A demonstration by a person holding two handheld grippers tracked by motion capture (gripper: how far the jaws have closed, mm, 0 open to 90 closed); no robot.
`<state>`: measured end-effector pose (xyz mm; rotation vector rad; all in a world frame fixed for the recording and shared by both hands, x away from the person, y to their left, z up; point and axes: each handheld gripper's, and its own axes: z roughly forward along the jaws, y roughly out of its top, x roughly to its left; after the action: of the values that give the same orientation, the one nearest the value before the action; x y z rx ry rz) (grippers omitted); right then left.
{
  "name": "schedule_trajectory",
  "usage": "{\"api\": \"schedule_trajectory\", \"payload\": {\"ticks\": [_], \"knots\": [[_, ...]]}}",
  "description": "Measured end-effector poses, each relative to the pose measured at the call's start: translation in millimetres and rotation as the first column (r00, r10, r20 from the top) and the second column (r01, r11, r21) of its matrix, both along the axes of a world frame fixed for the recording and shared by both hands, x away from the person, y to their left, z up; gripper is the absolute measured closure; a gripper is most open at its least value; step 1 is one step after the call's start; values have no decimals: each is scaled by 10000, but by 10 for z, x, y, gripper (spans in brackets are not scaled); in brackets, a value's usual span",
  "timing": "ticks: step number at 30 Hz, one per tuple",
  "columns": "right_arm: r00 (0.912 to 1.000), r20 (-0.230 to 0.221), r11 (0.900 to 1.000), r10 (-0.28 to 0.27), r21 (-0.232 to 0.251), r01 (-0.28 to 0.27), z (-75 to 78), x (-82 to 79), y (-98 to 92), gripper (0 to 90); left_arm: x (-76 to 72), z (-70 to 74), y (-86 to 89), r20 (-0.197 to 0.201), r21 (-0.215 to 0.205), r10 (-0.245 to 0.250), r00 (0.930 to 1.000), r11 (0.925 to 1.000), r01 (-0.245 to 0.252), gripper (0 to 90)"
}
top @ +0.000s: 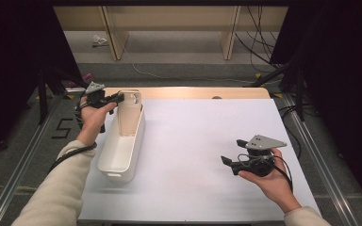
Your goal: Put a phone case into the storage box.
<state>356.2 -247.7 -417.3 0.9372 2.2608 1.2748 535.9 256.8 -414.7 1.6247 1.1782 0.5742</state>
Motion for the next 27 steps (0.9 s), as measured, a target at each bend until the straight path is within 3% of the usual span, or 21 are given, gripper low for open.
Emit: {"api": "schedule_trajectory", "payload": {"ticks": [27], "knots": [[10000,-2,10000,21,-21,-21,-2,-1,6,162,-17,13,-31,-6,740,89,10000,9972,-88,722]]}}
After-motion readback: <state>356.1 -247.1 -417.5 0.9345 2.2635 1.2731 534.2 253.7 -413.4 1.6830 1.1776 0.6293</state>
